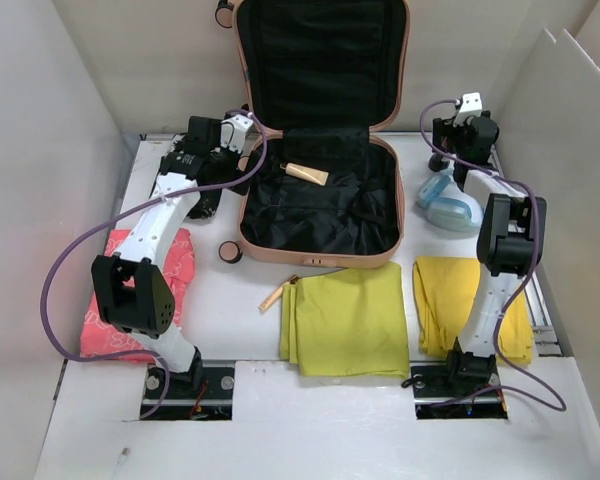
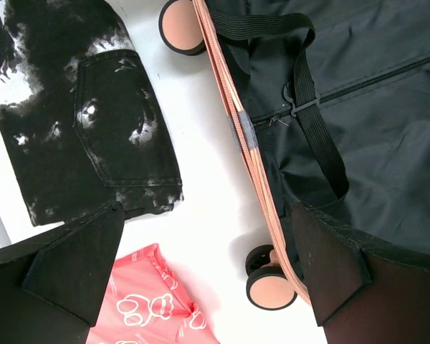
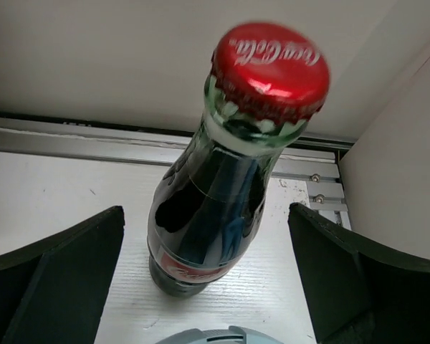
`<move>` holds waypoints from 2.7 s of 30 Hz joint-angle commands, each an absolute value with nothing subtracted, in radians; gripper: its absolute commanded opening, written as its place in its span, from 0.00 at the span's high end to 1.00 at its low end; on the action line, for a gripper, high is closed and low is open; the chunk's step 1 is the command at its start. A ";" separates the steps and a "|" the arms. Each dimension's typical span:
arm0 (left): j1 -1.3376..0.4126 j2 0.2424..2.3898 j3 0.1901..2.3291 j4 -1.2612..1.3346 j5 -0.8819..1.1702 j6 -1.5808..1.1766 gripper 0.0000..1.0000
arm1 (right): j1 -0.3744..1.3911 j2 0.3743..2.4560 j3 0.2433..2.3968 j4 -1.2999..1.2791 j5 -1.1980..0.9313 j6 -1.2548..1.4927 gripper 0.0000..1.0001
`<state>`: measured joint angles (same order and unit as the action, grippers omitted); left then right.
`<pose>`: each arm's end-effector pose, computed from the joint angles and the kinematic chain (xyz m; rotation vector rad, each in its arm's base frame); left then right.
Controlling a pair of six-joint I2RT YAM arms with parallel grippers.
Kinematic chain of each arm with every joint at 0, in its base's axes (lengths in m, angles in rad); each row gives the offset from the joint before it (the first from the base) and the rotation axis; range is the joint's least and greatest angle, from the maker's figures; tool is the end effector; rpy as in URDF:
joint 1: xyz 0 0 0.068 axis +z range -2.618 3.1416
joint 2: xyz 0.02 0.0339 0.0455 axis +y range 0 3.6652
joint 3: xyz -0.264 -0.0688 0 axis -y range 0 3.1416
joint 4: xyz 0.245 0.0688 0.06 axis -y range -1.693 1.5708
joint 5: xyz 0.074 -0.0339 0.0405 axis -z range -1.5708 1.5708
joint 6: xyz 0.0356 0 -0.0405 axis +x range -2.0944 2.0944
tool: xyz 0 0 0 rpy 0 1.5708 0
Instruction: Pack the luggage
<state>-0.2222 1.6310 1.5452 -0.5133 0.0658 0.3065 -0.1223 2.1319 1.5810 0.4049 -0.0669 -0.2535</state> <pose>0.3658 -0.0851 0.3540 0.6029 2.0830 -0.0230 0.5055 -0.0597 0.2440 -0.1624 1.7138 -0.2211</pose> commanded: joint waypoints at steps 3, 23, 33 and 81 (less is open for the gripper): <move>-0.218 1.618 1.571 -0.499 0.055 0.290 0.00 | -0.112 2.154 1.624 0.534 -0.040 -0.218 0.00; -0.218 1.628 1.571 -0.508 0.055 0.290 0.00 | -0.150 2.235 1.649 0.653 -0.181 -0.152 0.66; -0.218 1.618 1.562 -0.499 0.055 0.299 0.00 | -0.150 2.137 1.615 0.701 -0.262 -0.199 1.00; -0.104 1.624 1.405 -0.430 0.008 0.279 0.00 | 0.488 2.166 1.948 -0.046 0.306 -0.968 1.00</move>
<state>-0.1127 1.6596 1.4158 -0.4526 -0.0048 0.2783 0.4831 2.1830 1.8301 -0.1806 0.1753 -0.8726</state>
